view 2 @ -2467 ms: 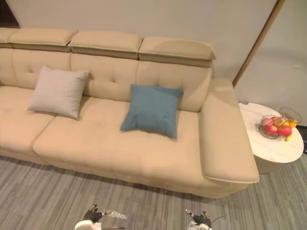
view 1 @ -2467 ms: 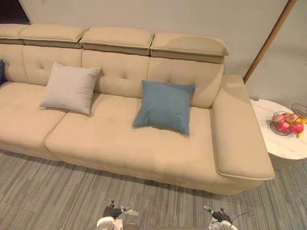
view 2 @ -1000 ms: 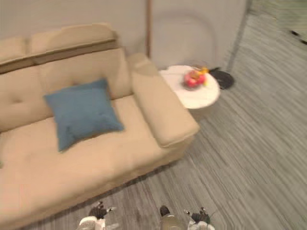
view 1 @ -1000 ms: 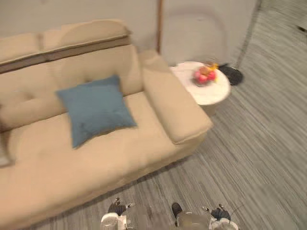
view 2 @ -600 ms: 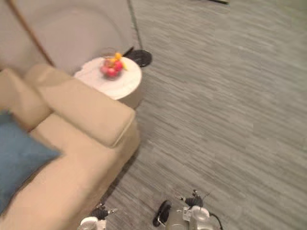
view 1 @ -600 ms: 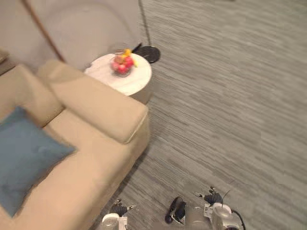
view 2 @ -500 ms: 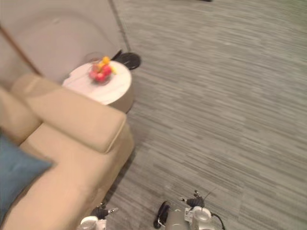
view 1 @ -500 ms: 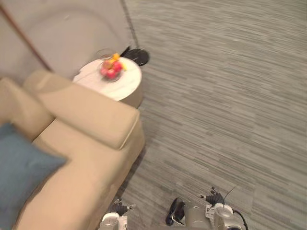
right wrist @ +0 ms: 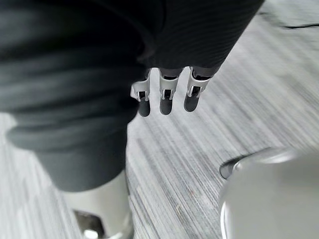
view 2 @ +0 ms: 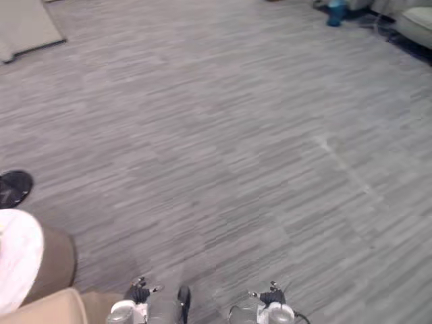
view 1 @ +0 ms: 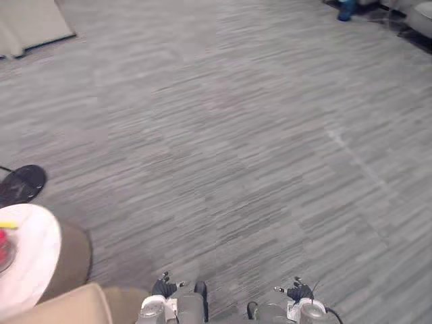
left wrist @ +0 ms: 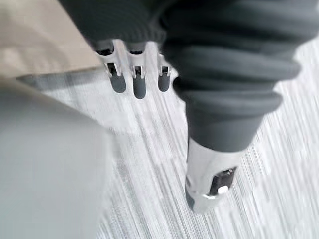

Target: Pick up cushions and gather them together orderly.

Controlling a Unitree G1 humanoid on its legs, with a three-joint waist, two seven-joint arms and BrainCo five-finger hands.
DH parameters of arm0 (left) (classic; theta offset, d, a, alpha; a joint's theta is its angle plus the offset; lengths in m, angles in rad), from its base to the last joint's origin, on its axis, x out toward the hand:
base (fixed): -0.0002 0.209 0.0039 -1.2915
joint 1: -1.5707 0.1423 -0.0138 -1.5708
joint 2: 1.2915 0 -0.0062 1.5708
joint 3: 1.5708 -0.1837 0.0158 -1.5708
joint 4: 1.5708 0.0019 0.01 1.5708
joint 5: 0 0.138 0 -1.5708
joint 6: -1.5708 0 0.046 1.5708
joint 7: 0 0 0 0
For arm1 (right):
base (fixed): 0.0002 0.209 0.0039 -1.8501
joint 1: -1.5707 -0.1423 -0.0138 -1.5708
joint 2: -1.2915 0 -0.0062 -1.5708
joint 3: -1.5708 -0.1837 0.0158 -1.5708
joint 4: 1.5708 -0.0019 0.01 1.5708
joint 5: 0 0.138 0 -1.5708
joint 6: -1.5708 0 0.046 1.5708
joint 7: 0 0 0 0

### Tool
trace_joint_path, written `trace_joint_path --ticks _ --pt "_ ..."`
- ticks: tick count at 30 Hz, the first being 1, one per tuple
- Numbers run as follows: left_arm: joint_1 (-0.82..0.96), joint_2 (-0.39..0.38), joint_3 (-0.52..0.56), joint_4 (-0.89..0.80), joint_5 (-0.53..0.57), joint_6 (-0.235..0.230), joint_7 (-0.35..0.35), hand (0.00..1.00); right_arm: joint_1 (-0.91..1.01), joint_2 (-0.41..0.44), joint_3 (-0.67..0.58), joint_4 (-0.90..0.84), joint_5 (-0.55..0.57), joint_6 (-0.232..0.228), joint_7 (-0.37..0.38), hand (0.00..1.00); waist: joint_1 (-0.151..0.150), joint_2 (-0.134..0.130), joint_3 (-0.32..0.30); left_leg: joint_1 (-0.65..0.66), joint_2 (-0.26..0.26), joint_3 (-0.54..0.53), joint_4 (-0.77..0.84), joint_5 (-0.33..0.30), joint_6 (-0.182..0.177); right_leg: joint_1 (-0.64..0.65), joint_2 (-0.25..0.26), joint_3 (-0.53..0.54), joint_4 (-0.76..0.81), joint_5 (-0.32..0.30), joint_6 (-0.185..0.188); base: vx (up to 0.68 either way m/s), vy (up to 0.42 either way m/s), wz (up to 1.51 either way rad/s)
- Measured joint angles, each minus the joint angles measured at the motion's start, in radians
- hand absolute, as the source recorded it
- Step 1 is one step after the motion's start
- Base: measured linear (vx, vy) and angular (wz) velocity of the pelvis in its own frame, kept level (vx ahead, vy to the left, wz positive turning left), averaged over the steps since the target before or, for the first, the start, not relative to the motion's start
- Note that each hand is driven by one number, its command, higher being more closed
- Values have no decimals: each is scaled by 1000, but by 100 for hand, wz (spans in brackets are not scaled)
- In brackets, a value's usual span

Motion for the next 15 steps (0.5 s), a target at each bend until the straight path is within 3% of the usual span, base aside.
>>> trace_joint_path --ticks 3,4,5,7,9,10,11,13,15 --pt "-5 -3 -1 2 6 18 1 0 -1 27 -32 -46 1 -3 2 0 10 2 2 93 -3 109 -36 -35 20 -59 -25 -46 150 -30 50 304 131 -103" --pt "-6 -4 -6 3 6 20 2 0 -5 35 -31 -52 1 -7 2 0 10 6 2 135 0 155 -65 -35 22 -102 -47 -117 232 -35 82 241 60 -119" --pt "-14 0 -28 4 6 20 4 0 -24 33 -31 -42 1 -6 3 0 10 13 6 170 9 187 -88 -36 23 -144 -71 -226 287 -43 78 303 30 -121" --pt "-44 9 -65 19 5 20 7 0 -61 26 -31 -28 1 -6 3 0 1 39 20 208 58 196 -109 -36 23 -215 -78 -424 297 -65 -2 298 -71 -106" --pt "-67 20 -91 34 5 20 8 0 -79 12 -31 -27 1 -7 3 0 -5 62 32 235 107 222 -113 -36 22 -278 -65 -534 232 -37 -37 316 -161 -89" --pt "-75 24 -100 37 5 20 8 0 -82 0 -31 -25 1 -7 2 0 -13 59 32 259 123 239 -117 -36 20 -302 -69 -590 134 28 -48 462 -220 -88" --pt "-71 37 -108 41 3 16 7 0 -59 -11 -33 -18 1 -6 -2 0 -20 28 22 305 106 256 -118 -48 -19 -286 -81 -627 -20 248 -112 445 -187 -72" --pt "-74 15 -113 52 4 15 4 0 -61 -35 -43 -1 0 -3 -5 0 -24 71 26 317 147 258 -99 -48 -40 -278 -36 -616 13 226 -121 407 -158 -62" --pt "-78 0 -119 52 21 16 4 0 -58 -63 -80 22 0 4 -9 0 -40 78 30 297 166 239 29 -4 -80 -268 -11 -575 48 148 -128 458 -233 -65"
